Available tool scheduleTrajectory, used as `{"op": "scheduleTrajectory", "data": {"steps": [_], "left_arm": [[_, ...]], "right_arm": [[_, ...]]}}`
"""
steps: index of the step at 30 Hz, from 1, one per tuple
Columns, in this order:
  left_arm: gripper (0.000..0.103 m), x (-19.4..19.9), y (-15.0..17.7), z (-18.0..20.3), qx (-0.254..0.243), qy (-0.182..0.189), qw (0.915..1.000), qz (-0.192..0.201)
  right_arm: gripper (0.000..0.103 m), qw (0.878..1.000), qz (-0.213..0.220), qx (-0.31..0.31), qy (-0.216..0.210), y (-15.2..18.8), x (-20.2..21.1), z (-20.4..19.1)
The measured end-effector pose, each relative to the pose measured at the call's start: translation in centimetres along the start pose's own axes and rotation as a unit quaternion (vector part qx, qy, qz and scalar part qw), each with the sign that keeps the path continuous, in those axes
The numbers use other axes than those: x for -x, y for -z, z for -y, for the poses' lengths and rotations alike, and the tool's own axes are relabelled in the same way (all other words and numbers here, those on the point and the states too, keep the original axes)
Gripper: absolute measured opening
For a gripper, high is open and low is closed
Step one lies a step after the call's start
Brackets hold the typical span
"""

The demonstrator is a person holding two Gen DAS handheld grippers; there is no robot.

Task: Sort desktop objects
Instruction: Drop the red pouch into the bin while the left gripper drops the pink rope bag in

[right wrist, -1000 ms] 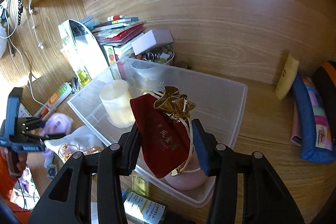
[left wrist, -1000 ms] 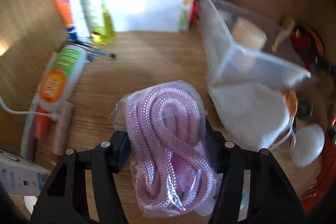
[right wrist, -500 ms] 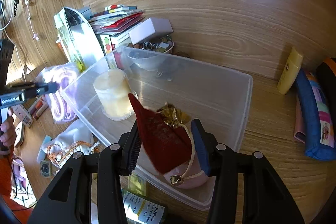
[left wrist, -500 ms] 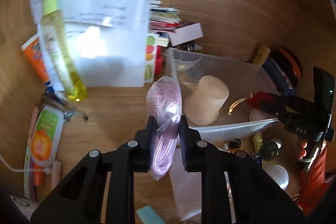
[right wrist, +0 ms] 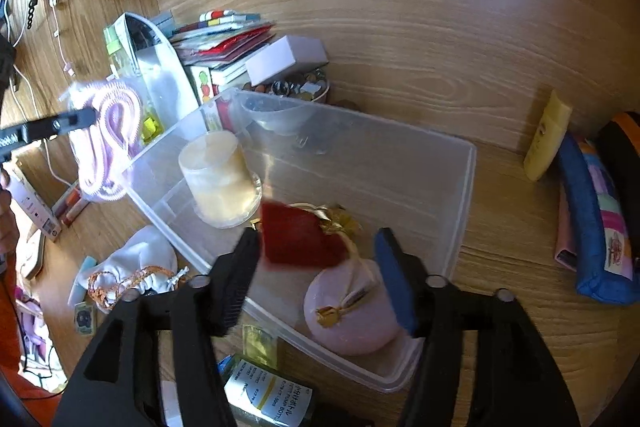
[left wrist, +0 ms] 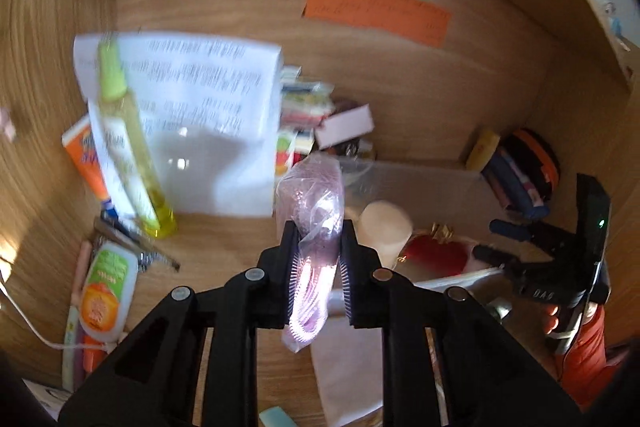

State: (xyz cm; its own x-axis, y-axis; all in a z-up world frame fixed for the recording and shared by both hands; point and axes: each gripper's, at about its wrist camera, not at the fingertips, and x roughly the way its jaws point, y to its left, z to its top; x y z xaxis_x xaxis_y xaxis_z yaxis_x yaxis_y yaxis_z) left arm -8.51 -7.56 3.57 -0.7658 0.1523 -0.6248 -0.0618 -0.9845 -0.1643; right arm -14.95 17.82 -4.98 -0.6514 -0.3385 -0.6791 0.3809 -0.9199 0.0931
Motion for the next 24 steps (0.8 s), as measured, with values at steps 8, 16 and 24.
{"op": "scheduleTrajectory", "data": {"steps": [8,16,24], "left_arm": [[0.019,-1.3,-1.8,3.4,-0.037,0.026,0.9989,0.011],[0.022,-5.0,-1.2,7.0,-0.074,0.064,0.9948,-0.027],[0.024,-8.4,0.0,8.7,-0.083,0.1,0.988,-0.083]], "right_arm": [[0.082,1.0,0.014,-0.009,0.009,-0.2,0.7,0.3],[0.083,0.999,0.023,-0.036,-0.005,-0.2,1.3,1.0],[0.083,1.0,0.02,-0.012,-0.008,0.4,2.4,0.0]]}}
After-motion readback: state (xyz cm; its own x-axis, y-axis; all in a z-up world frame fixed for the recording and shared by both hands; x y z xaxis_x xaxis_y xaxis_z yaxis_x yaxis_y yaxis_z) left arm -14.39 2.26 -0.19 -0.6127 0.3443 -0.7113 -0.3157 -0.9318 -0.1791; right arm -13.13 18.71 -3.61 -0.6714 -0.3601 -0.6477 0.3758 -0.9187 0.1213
